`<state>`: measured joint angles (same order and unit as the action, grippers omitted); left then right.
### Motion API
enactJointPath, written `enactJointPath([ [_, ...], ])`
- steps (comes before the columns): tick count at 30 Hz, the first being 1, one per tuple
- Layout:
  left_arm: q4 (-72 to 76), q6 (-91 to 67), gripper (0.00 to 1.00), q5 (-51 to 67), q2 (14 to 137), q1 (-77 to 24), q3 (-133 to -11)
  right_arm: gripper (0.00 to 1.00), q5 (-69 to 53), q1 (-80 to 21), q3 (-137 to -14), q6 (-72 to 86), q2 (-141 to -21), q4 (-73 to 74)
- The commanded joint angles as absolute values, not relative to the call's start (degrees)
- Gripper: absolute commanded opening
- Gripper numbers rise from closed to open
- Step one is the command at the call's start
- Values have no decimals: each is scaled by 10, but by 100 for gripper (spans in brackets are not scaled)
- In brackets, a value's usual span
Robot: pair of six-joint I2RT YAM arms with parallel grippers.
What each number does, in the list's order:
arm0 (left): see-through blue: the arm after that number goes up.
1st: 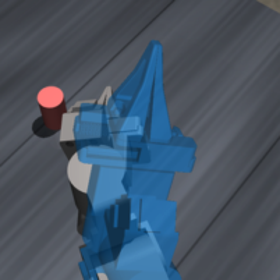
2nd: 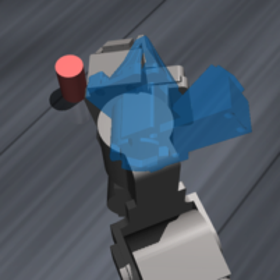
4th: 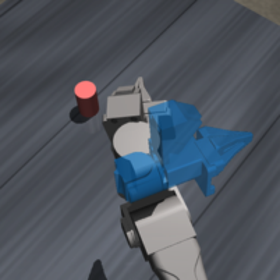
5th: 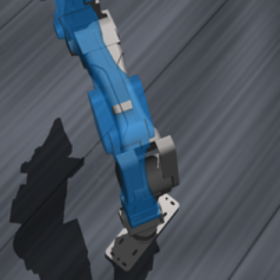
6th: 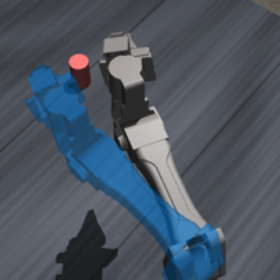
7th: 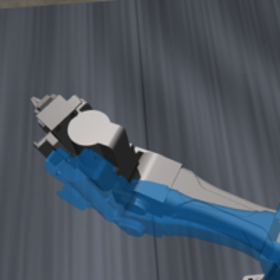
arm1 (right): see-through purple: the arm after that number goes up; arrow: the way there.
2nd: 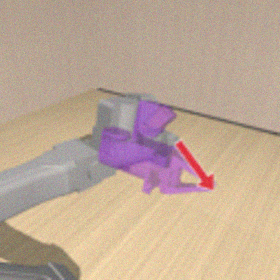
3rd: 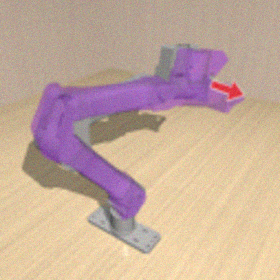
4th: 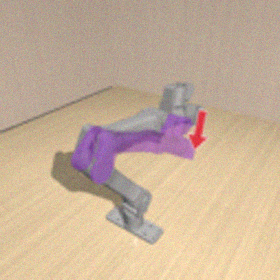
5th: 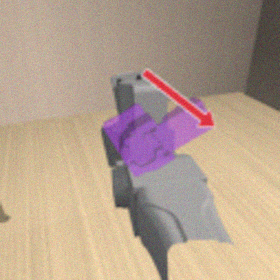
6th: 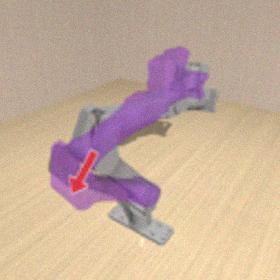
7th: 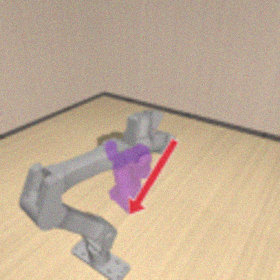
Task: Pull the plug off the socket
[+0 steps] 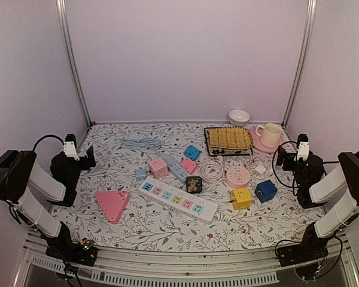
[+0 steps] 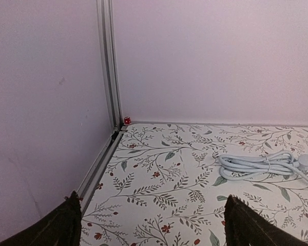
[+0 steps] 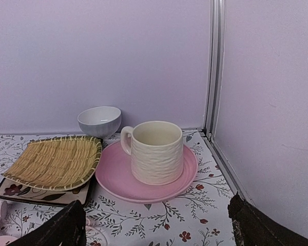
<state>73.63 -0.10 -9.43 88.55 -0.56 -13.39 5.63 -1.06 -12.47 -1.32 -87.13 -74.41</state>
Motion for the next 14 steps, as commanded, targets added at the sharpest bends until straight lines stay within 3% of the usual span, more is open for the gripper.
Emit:
enactJointPath([
  [1,753,8,97,-94,889,-12,-138,99,64,-8,-134,-6,-877,-742],
  [14,753,9,97,-94,889,-12,-139,99,60,-7,-135,-6,-878,-740],
])
